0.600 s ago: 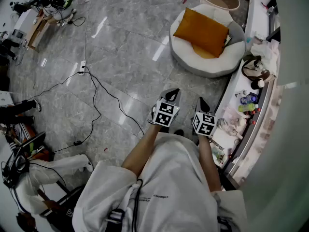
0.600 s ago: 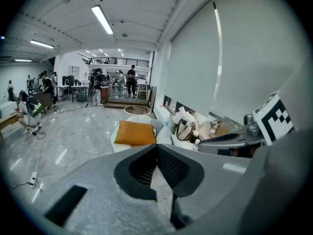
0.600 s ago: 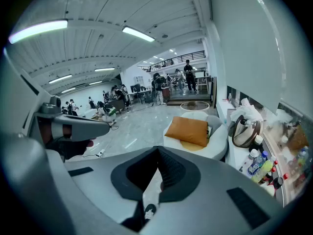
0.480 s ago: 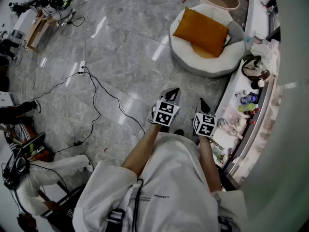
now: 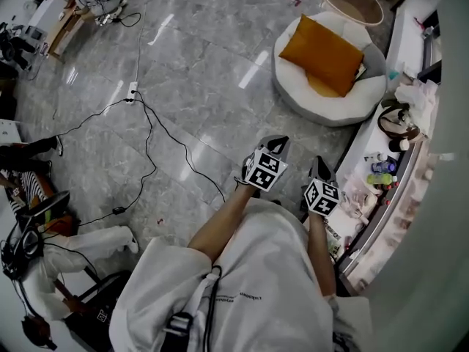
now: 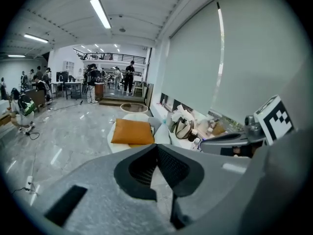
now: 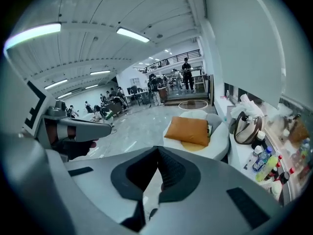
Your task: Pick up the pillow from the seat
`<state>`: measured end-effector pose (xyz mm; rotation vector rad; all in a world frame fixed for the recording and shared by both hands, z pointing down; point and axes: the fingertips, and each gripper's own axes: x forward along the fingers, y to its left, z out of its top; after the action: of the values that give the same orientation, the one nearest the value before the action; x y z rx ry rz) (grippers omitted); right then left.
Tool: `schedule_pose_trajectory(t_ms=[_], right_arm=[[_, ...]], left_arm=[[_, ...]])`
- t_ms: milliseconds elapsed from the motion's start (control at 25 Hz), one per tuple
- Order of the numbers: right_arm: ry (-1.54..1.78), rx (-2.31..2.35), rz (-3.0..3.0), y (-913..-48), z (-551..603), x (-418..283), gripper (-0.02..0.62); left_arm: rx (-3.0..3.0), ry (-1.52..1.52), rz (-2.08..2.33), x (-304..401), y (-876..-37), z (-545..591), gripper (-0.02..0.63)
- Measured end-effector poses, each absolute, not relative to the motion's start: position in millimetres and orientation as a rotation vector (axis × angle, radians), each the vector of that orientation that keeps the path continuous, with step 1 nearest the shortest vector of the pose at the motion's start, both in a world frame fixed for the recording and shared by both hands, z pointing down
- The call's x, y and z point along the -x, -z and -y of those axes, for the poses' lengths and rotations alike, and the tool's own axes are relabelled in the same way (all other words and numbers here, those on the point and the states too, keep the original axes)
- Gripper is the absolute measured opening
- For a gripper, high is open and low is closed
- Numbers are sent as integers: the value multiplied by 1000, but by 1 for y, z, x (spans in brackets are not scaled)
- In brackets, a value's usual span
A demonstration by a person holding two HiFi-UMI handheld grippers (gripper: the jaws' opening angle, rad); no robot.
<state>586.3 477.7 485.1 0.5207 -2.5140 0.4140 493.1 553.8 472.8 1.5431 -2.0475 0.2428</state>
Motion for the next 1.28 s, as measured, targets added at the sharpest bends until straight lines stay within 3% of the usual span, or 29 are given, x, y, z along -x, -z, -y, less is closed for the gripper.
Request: schedule_pose_trajectory(t_ms=[880,1280], right_arm=[[-302,-583,2498,-486,-451,-440,6],[-300,-500,2511,-492,-409,-353,6]], left_arm=[[-1515,-192,2062,-344,-488,-575,9],[-1466,-207,2097,-268,-488,-534,9]])
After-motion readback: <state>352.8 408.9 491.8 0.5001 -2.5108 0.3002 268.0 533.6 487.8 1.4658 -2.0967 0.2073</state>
